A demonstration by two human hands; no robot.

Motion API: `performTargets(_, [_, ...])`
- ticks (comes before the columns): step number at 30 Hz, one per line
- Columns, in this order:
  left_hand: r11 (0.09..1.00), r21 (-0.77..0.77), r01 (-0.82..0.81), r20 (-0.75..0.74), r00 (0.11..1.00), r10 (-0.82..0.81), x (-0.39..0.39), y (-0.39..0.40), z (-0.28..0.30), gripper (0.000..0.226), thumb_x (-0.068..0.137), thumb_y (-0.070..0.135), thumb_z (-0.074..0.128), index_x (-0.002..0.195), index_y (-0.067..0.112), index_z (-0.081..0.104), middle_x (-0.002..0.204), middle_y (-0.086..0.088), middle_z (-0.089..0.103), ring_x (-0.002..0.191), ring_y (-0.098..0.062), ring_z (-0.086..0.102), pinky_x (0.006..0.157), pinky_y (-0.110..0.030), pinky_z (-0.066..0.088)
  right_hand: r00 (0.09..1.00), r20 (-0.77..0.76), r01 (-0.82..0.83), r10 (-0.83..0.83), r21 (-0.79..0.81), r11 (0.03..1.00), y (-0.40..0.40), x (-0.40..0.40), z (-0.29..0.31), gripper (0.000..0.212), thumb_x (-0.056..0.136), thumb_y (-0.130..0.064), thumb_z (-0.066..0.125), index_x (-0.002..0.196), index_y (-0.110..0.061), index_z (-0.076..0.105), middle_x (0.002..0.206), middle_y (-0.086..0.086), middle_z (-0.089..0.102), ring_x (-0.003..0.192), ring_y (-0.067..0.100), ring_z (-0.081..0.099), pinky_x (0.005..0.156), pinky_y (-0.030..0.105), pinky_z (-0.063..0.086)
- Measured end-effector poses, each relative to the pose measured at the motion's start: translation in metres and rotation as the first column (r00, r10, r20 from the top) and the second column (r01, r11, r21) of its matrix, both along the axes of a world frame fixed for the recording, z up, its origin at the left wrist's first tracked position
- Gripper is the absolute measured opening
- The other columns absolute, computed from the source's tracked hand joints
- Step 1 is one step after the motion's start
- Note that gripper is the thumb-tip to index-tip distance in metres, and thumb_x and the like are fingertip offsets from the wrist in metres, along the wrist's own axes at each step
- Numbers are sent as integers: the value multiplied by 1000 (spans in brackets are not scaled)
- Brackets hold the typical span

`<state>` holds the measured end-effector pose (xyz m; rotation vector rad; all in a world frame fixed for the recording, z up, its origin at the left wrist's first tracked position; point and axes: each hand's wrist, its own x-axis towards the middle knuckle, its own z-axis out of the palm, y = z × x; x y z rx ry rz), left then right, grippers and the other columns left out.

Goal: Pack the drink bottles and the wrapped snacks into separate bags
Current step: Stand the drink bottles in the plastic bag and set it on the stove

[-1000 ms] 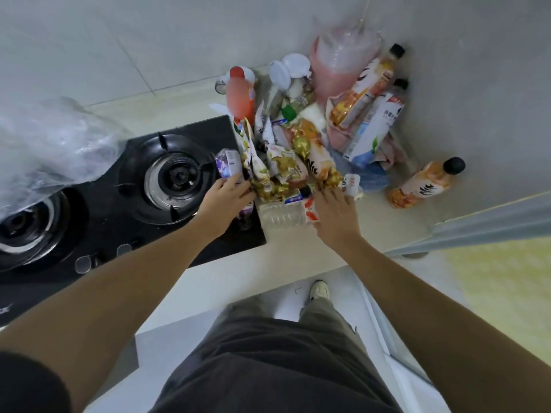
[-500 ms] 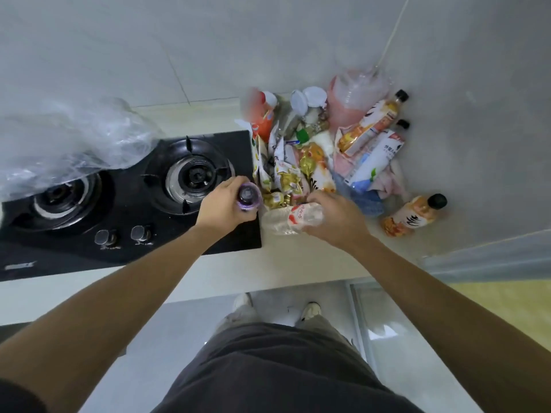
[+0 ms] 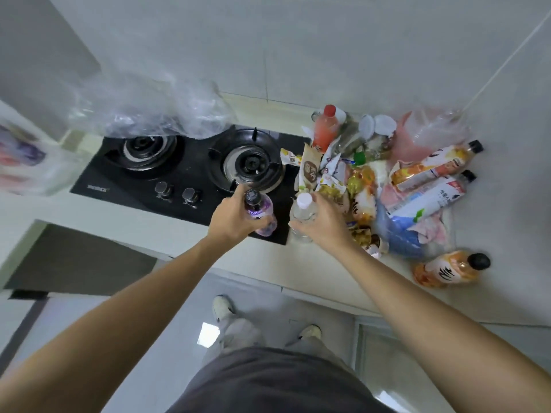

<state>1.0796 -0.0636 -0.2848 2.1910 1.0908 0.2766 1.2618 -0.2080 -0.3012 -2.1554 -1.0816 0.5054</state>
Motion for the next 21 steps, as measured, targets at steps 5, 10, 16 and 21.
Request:
performTargets(5, [993, -13, -121, 30, 992, 121, -44, 1, 17, 56, 67, 53, 83, 104, 27, 51, 88, 13, 69, 78, -10, 66, 69, -35, 57, 991, 123, -43, 48, -43, 998, 22, -14, 7, 66, 67, -52, 91, 116, -13, 69, 106, 3, 73, 100, 24, 66, 80, 37, 53])
performTargets(10, [972, -15, -235, 93, 967, 236, -101, 20, 36, 46, 68, 56, 79, 101, 33, 57, 87, 17, 70, 78, -4, 66, 73, -36, 58, 986, 132, -112, 104, 52, 992, 58, -53, 49, 53, 66, -57, 89, 97, -21, 67, 88, -5, 70, 82, 17, 65, 70, 36, 55])
performTargets(16, [947, 19, -320, 170, 935, 312, -200, 57, 59, 49, 68, 65, 77, 104, 36, 58, 89, 18, 71, 80, -5, 67, 76, -39, 57, 970, 92, -239, 225, 183, 954, 127, -153, 91, 52, 63, -50, 94, 100, -21, 71, 88, -8, 72, 83, 13, 67, 75, 36, 57])
performTargets(21, [926, 21, -378, 206, 908, 366, -308, 96, 78, 53, 67, 68, 77, 104, 34, 58, 93, 17, 72, 83, -6, 68, 77, -43, 58, 960, 66, -281, 274, 201, 938, 187, -255, 109, 53, 60, -54, 94, 99, -26, 70, 89, -10, 73, 84, 12, 68, 75, 40, 59])
